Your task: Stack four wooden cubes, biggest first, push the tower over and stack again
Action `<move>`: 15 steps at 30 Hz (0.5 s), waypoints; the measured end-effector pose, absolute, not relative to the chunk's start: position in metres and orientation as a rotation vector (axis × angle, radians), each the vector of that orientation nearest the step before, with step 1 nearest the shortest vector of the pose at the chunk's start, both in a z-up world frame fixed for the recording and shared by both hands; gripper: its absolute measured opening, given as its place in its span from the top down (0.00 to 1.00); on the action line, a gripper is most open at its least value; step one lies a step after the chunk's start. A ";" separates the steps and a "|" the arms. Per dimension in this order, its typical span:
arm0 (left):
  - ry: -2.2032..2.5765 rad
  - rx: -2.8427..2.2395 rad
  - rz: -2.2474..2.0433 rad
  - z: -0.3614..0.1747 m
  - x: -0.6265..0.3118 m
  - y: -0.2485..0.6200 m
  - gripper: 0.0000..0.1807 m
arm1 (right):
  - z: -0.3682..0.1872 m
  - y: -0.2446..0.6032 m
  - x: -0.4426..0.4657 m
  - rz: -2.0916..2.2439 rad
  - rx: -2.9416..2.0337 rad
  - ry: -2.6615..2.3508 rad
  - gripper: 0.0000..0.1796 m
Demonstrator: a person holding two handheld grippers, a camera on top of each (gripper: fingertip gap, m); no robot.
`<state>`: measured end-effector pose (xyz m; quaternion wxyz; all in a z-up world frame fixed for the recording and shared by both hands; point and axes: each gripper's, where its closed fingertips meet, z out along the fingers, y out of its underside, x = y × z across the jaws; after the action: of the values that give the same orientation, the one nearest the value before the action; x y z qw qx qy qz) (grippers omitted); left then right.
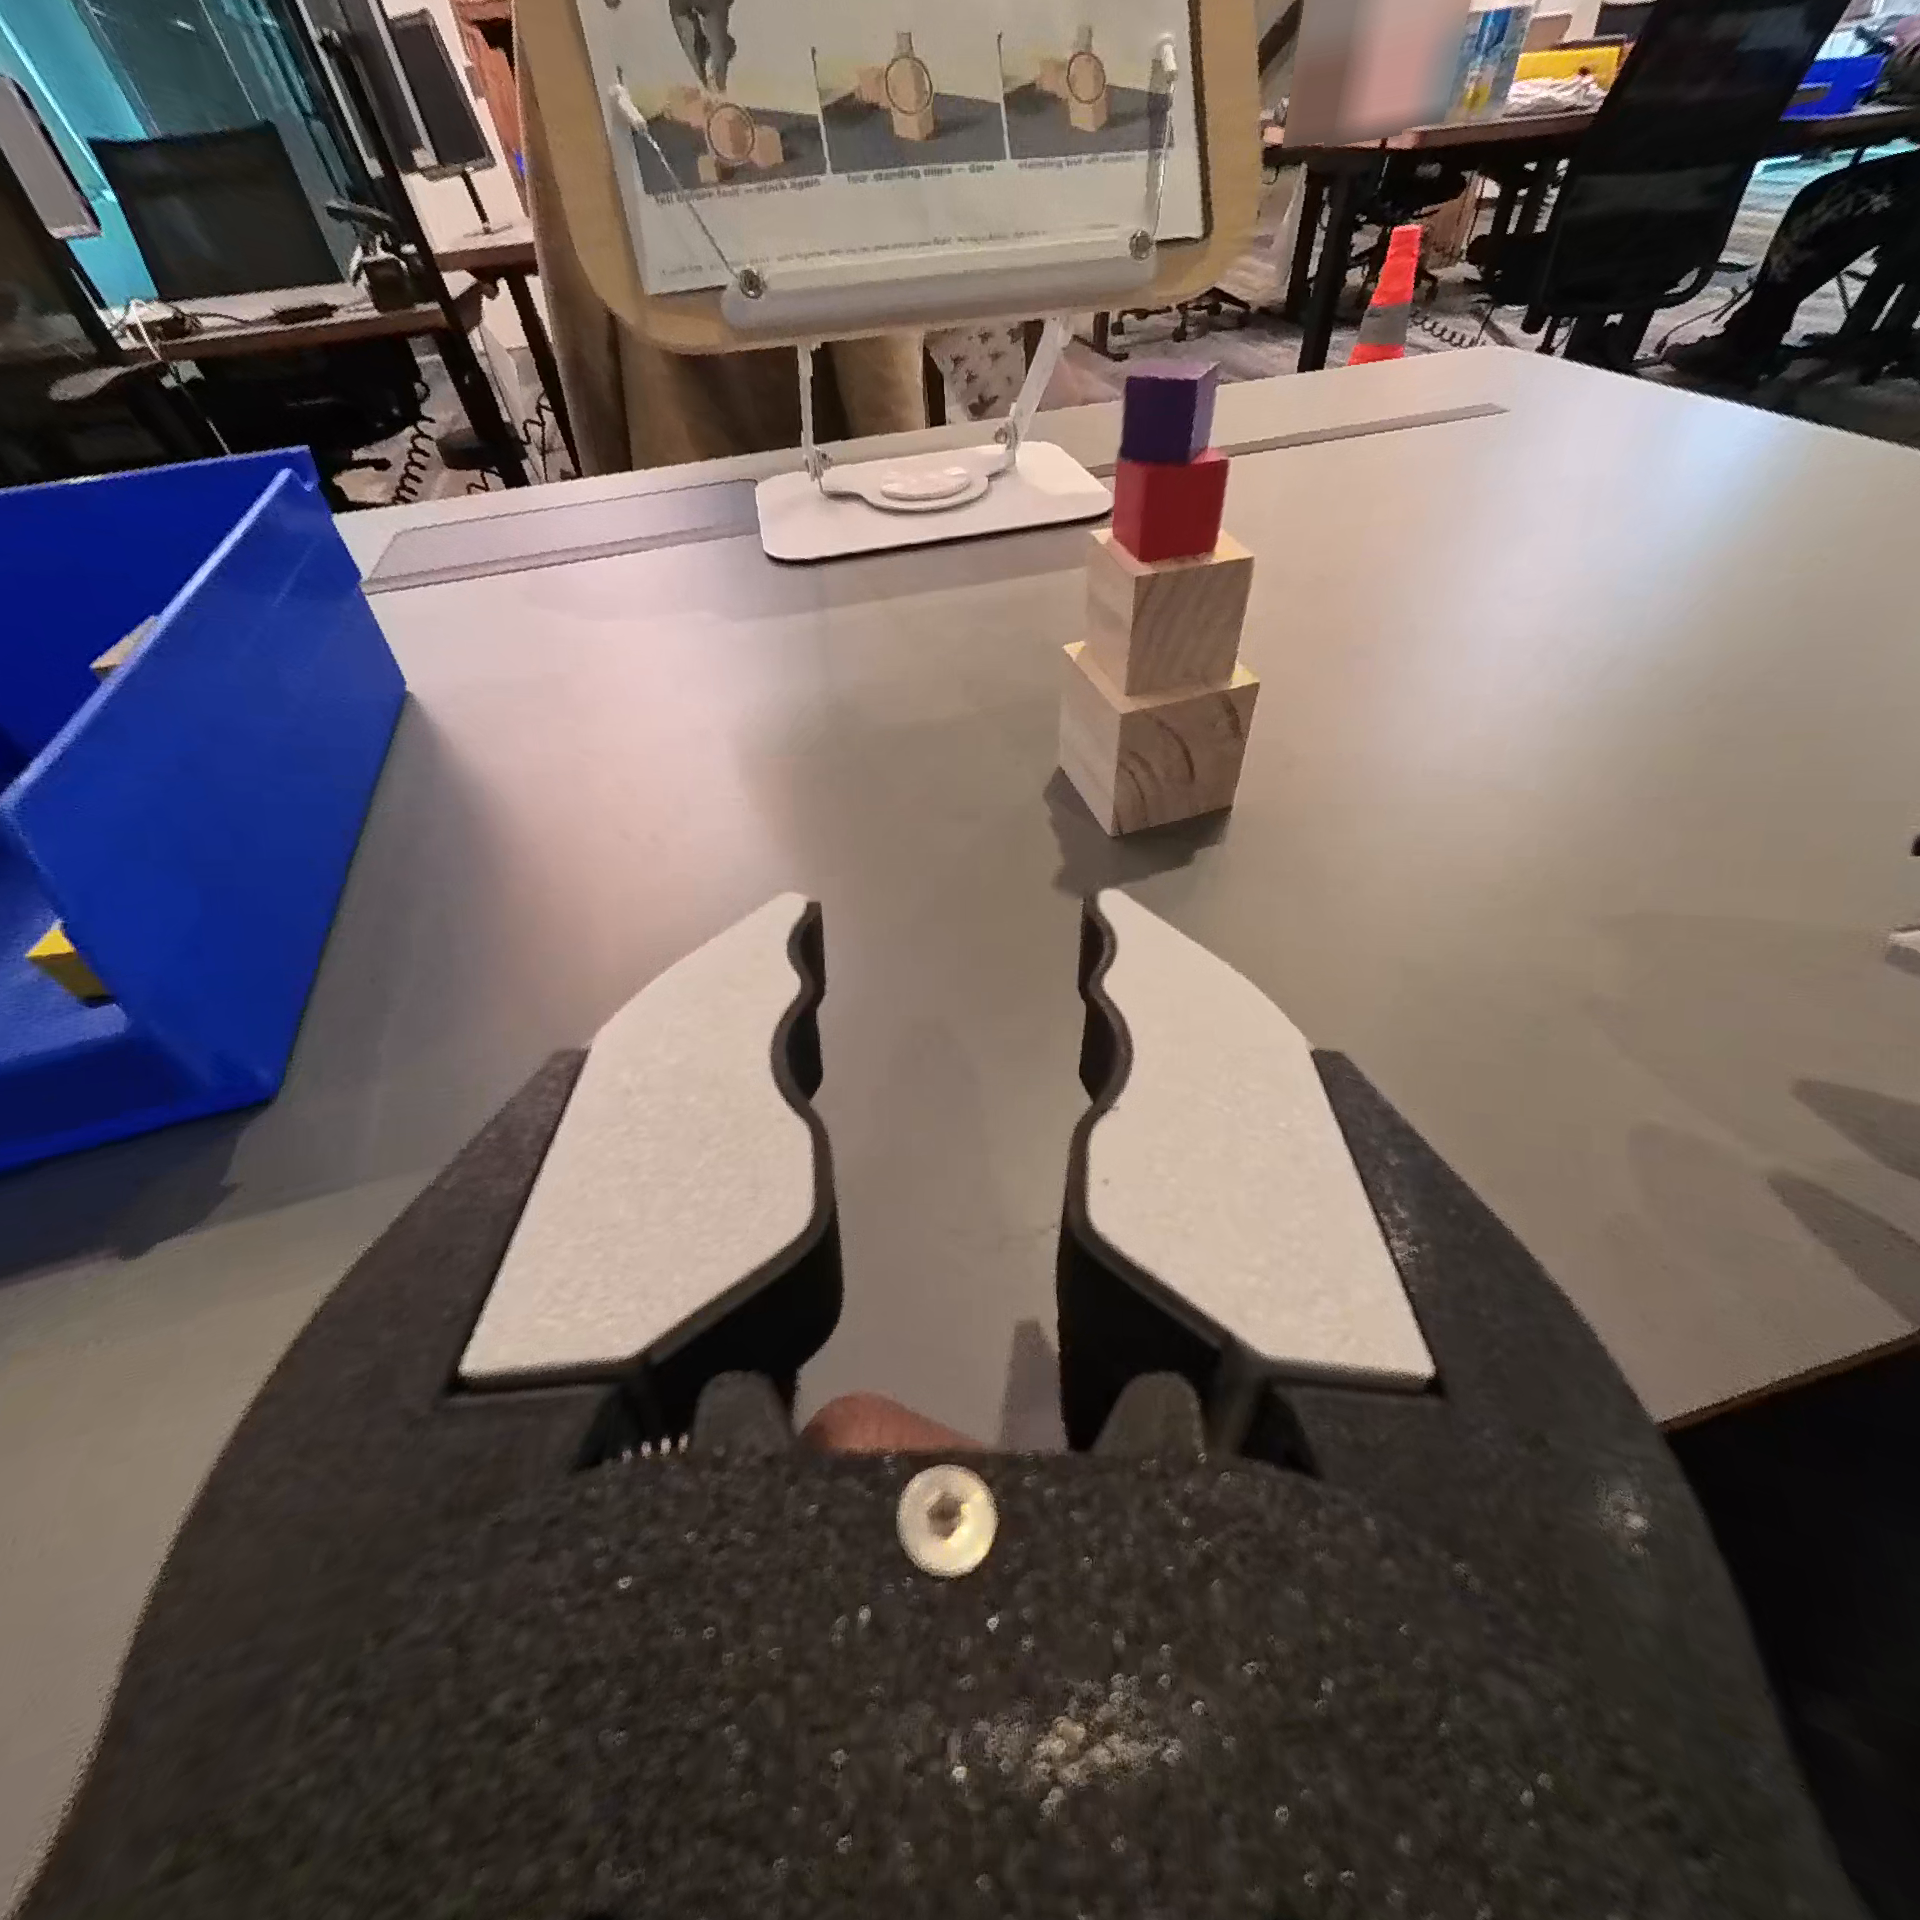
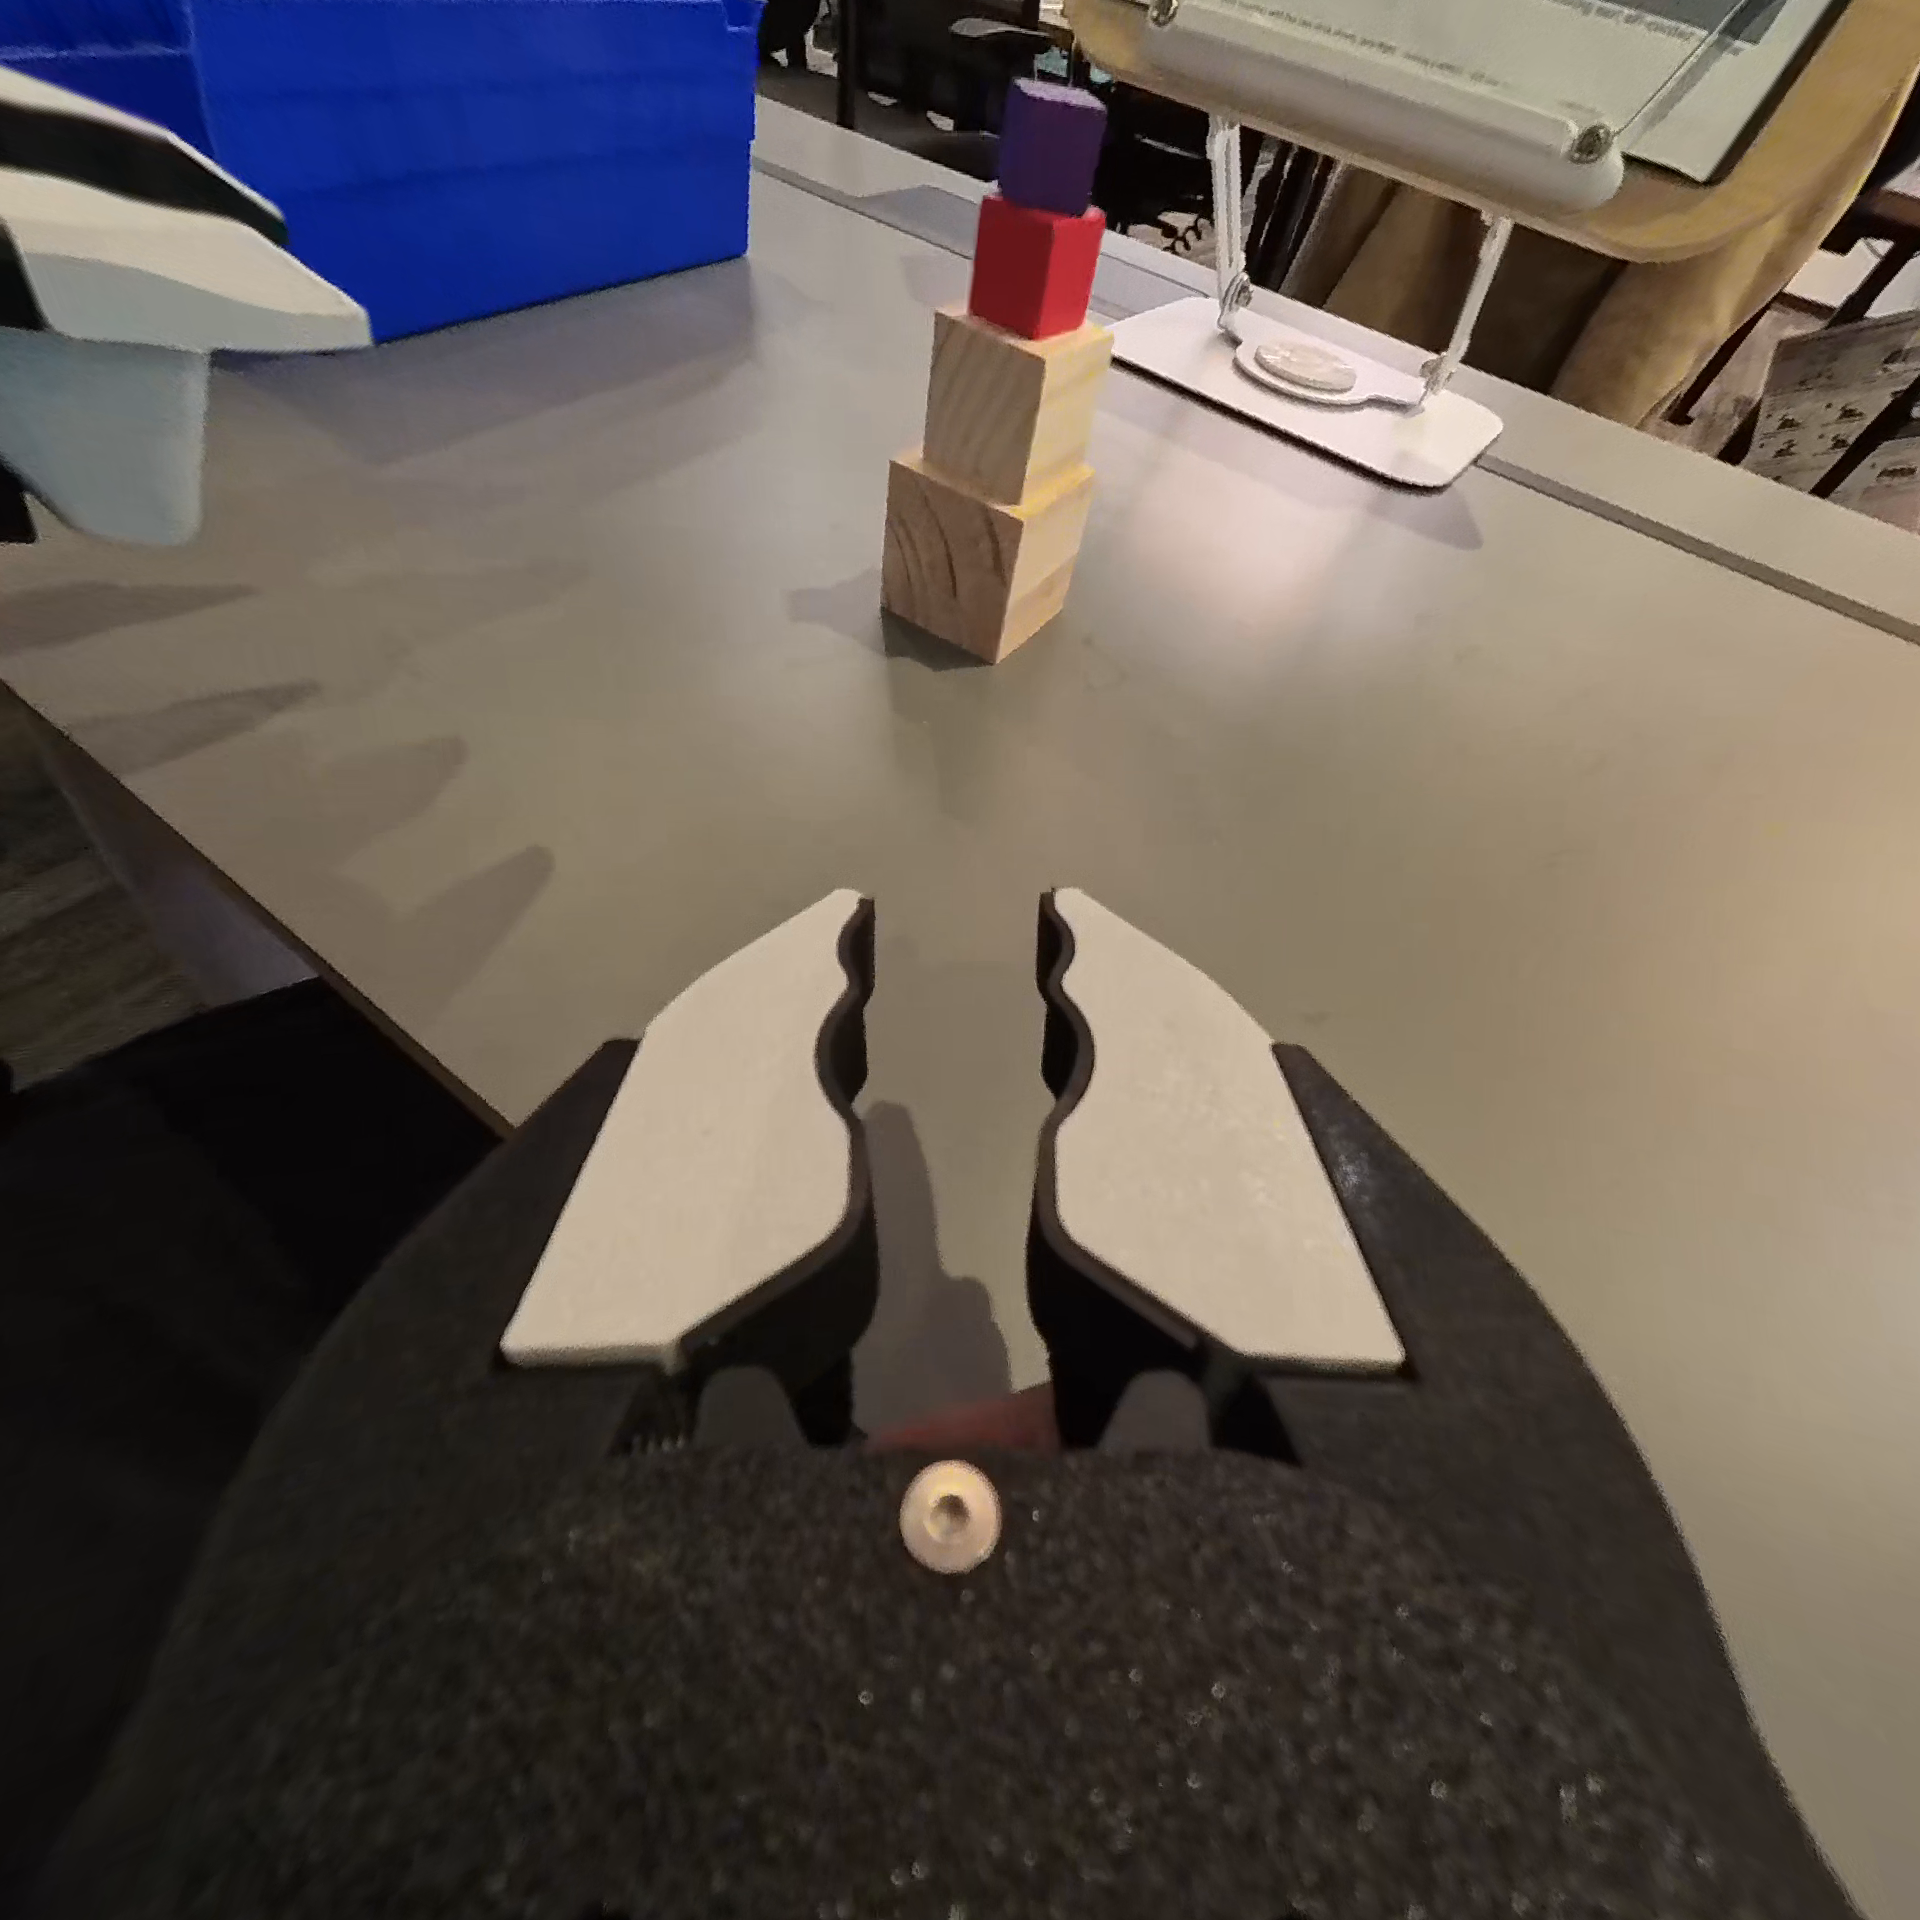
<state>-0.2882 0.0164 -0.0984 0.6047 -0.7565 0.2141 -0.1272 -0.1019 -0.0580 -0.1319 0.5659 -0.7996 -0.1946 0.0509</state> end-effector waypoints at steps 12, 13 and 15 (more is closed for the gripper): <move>0.537 -1.776 -0.287 -0.108 -0.281 0.017 0.74 | -0.136 -0.060 -0.106 0.107 -1.887 -0.500 0.85; 0.535 -1.777 -0.282 -0.109 -0.282 0.019 0.74 | -0.137 -0.060 -0.106 0.109 -1.892 -0.505 0.85; 0.517 -1.795 -0.264 -0.110 -0.285 0.026 0.81 | -0.137 -0.060 -0.105 0.104 -1.895 -0.503 0.85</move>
<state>-0.2850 0.0256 -0.1099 0.5873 -0.7701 0.2220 -0.1131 -0.1049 -0.0599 -0.1368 0.5558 -0.8024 -0.2131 0.0438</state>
